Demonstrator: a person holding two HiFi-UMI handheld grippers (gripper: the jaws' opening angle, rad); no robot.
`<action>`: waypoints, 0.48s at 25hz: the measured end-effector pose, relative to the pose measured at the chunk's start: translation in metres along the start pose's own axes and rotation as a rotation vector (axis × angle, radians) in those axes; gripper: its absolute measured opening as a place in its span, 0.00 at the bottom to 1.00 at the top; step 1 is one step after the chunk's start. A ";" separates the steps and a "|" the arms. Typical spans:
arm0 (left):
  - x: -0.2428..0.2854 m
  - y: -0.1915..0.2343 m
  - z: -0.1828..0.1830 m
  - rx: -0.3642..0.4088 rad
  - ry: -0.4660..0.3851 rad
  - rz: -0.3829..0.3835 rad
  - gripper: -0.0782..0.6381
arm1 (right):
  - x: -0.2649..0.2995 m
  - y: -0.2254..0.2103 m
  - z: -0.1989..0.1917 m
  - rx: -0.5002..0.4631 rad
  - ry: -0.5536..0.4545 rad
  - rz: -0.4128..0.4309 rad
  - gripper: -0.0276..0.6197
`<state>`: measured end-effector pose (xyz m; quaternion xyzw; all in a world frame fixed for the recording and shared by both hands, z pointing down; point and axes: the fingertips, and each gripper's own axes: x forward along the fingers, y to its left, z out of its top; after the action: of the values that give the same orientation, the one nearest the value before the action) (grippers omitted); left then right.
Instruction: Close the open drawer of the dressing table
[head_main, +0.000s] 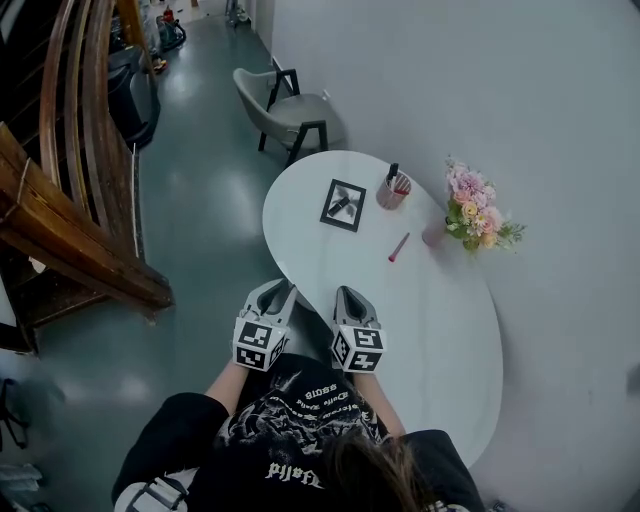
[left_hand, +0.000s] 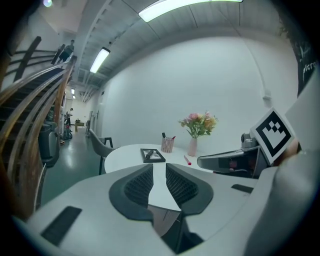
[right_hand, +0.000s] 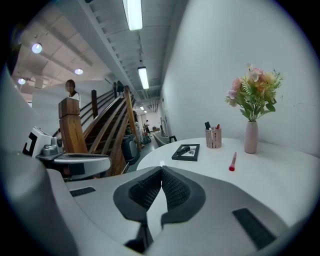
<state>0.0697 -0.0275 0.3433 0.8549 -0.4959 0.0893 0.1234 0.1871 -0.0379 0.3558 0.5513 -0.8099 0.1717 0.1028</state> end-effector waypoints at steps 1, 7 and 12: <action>-0.001 0.000 0.000 -0.002 -0.007 0.005 0.22 | 0.000 0.000 -0.001 -0.003 0.000 0.000 0.08; -0.003 -0.014 -0.002 -0.007 -0.007 -0.051 0.15 | -0.006 0.003 -0.003 0.026 -0.020 0.022 0.08; -0.007 -0.018 -0.003 -0.012 -0.017 -0.058 0.15 | -0.012 0.003 -0.006 -0.003 -0.019 0.009 0.08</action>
<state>0.0815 -0.0120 0.3417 0.8688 -0.4726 0.0757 0.1268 0.1886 -0.0246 0.3569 0.5492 -0.8136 0.1655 0.0950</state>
